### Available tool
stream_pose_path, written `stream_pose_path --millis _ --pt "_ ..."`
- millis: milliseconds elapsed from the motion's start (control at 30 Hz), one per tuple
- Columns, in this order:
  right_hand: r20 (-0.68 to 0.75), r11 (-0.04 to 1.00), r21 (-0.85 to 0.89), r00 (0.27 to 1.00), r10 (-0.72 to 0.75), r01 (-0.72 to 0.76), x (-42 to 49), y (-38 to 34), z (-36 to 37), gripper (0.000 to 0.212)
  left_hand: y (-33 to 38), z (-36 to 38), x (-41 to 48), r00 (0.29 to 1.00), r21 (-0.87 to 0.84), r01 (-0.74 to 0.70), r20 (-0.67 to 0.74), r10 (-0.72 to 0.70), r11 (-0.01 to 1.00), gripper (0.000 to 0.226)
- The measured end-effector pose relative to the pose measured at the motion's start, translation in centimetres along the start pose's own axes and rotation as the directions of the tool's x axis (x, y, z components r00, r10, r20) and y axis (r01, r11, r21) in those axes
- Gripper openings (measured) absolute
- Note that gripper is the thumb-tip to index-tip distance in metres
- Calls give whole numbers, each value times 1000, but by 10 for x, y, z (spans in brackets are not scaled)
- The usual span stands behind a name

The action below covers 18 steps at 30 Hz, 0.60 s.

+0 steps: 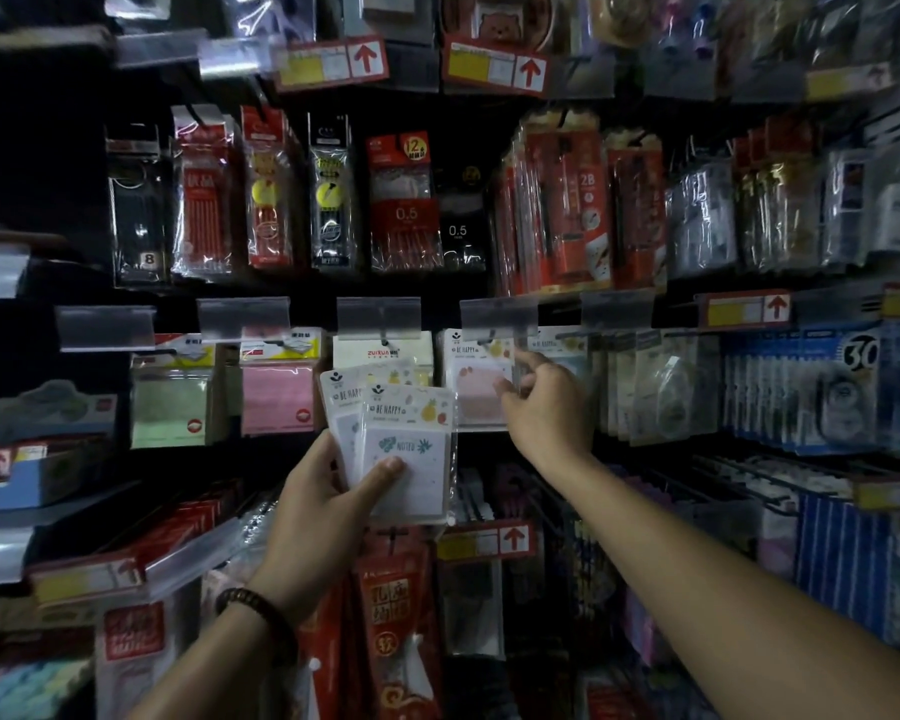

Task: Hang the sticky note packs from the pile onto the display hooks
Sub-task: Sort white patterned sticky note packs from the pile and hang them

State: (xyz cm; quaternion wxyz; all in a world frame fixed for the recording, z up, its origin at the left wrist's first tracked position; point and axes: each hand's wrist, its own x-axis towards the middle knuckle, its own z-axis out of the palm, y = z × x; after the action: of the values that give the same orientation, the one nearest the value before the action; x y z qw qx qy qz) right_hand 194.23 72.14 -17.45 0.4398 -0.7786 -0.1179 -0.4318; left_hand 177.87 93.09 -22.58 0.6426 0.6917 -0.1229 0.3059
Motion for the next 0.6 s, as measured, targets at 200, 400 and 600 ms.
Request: stream_pose_path --millis 200,400,600 --pt "34 935 354 998 -51 36 -69 -23 -30 22 6 13 0 1000 -25 20 19 -19 1000 36" --pt "272 815 563 962 -27 -136 -128 -30 -42 80 5 36 2 1000 -38 -15 27 16 999 34" --pt "223 836 536 975 -3 -120 -115 -22 -49 90 2 46 7 999 -24 -2 36 3 1000 23"
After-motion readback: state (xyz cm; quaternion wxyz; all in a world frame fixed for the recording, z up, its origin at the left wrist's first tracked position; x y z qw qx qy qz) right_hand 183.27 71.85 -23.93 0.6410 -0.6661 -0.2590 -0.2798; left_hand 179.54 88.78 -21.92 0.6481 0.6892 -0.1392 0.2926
